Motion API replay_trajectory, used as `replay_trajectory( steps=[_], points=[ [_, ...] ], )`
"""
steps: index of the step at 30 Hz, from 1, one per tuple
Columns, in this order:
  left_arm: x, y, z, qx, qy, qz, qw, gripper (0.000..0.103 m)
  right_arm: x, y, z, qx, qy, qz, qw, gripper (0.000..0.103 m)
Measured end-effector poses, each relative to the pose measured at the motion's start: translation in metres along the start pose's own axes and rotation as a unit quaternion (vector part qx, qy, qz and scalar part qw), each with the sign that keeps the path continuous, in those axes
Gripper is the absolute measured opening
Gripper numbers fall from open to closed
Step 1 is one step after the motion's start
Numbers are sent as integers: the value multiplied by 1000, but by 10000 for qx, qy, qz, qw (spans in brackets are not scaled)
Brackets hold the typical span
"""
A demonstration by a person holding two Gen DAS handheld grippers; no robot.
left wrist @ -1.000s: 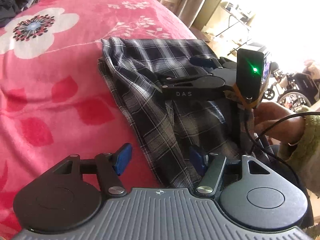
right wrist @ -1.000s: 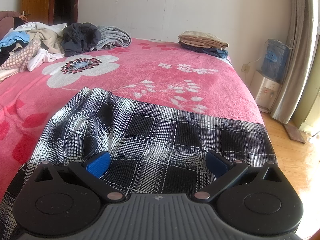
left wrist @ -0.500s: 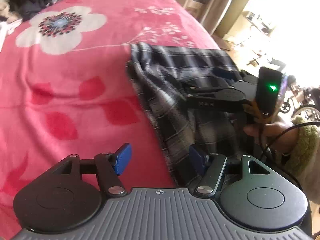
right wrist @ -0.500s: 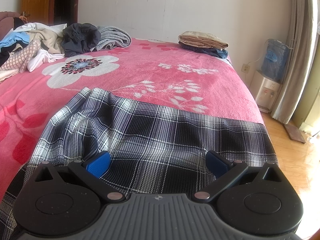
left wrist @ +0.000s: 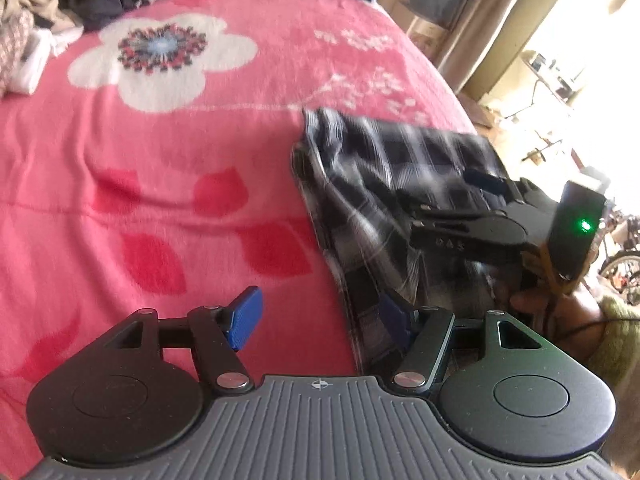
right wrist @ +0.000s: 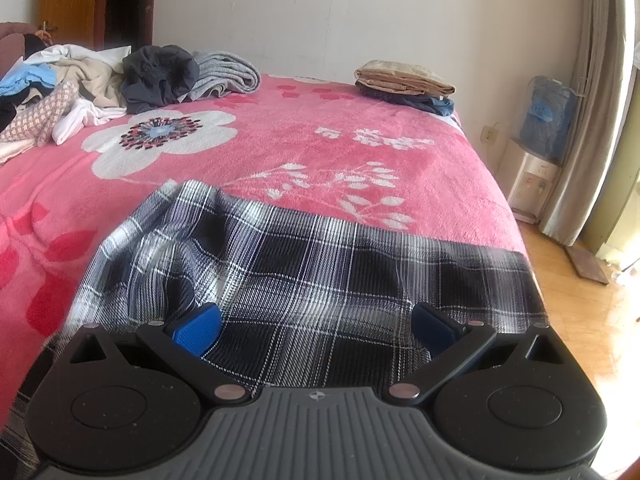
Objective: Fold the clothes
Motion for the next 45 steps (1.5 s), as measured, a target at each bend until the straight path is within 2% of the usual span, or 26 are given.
replay_trajectory(
  steps=[5, 9, 12, 15, 21, 25, 37, 40, 42, 45],
  points=[
    [-2, -7, 9, -203, -205, 224, 9993, 73, -7, -18, 36, -367, -37, -420, 9984, 103],
    [-7, -8, 12, -338, -392, 336, 9981, 91, -23, -19, 74, -423, -4, -769, 9961, 103],
    [-13, -7, 10, -318, -593, 269, 9974, 97, -33, -11, 101, -289, 54, -870, 9958, 103],
    [-23, -3, 8, -265, -802, 150, 9963, 99, -39, 0, 125, -152, -3, -915, 9957, 103],
    [-41, 8, 4, -121, -1047, -173, 9943, 100, -36, 22, 166, 210, -727, -1231, 9895, 103],
    [-47, 13, 4, -70, -1153, -318, 9928, 101, -32, 35, 184, 428, -939, -1247, 9868, 103],
    [-40, 21, -5, 121, -1551, -343, 9872, 101, -12, 52, 194, 705, -1203, -800, 9870, 101],
    [-35, 21, -7, 181, -1629, -279, 9861, 101, -8, 54, 189, 821, -1271, -677, 9862, 93],
    [-34, 22, -9, 203, -1657, -277, 9856, 101, -4, 58, 186, 937, -1358, -602, 9844, 82],
    [-35, 23, -12, 246, -1613, -276, 9862, 101, 1, 66, 184, 1181, -1555, -561, 9791, 77]
  ],
)
Point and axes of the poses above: each gripper's, at about its wrist camera, not at the fingertips, and z roughly against the way its jaws point, x to its left, y to its underside, the point moved 9 cm from there along -z, roughly the way its jaws point, and after that the axes turned 2 degrees about y, right-handed, at the moved point
